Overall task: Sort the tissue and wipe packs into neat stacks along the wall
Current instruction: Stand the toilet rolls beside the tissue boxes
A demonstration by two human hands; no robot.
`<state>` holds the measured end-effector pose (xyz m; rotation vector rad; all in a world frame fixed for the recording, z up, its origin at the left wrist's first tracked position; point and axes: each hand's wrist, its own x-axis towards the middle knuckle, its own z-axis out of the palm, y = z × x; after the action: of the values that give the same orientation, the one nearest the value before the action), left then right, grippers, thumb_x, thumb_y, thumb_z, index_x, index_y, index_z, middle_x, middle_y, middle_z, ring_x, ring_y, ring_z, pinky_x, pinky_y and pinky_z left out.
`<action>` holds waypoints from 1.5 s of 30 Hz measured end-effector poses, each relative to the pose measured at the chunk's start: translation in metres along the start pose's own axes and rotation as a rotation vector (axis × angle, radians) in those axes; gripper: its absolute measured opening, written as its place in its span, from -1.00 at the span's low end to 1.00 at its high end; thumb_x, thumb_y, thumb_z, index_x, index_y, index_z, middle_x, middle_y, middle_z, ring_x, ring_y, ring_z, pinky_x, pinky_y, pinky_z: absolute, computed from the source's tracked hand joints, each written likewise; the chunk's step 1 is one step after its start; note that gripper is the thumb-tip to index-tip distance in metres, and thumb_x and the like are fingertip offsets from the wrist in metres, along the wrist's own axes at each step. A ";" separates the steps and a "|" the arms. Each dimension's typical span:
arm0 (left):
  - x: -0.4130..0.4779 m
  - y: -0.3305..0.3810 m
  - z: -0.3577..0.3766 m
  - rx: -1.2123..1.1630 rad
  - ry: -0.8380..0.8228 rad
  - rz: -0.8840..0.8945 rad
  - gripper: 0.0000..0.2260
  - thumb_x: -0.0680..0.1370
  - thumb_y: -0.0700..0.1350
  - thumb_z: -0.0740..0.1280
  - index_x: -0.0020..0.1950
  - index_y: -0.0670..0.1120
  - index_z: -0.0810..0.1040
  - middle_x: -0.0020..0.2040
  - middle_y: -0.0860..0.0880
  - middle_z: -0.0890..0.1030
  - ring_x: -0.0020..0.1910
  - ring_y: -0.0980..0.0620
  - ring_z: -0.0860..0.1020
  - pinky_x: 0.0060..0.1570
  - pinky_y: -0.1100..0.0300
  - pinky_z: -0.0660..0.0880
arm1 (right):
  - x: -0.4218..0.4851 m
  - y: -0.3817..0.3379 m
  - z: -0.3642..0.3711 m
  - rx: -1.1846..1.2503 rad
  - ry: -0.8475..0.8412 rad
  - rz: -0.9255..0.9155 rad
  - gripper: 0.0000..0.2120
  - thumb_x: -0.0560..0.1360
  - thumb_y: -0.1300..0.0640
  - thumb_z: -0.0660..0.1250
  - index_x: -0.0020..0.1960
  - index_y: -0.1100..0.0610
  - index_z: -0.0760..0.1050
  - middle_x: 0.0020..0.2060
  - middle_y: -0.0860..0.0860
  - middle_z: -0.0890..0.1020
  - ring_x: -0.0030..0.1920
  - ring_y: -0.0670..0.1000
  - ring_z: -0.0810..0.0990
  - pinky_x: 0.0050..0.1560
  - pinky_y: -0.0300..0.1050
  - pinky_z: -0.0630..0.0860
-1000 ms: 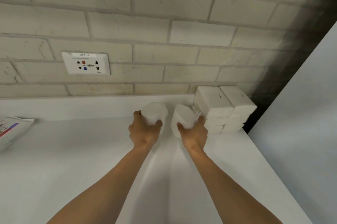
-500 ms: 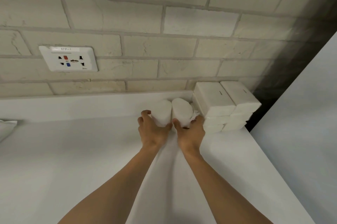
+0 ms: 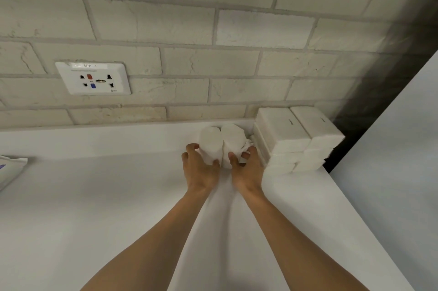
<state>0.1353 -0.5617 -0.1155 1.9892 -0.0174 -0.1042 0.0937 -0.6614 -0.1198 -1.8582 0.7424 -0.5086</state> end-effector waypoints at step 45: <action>-0.053 -0.072 -0.328 0.317 0.172 0.283 -0.54 0.41 -0.08 0.47 0.26 -0.07 0.42 0.17 -0.09 0.50 0.19 -0.11 0.47 0.16 0.03 0.44 | -0.230 -0.125 0.121 0.026 -0.477 -0.202 -0.89 0.52 0.15 0.35 0.04 0.05 0.58 -0.03 -0.09 0.62 -0.09 -0.16 0.58 -0.15 -0.41 0.49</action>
<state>0.1065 -0.2306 -0.0449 2.2825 -0.2154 0.2677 0.0382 -0.3859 -0.0535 -1.9369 0.2305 -0.1830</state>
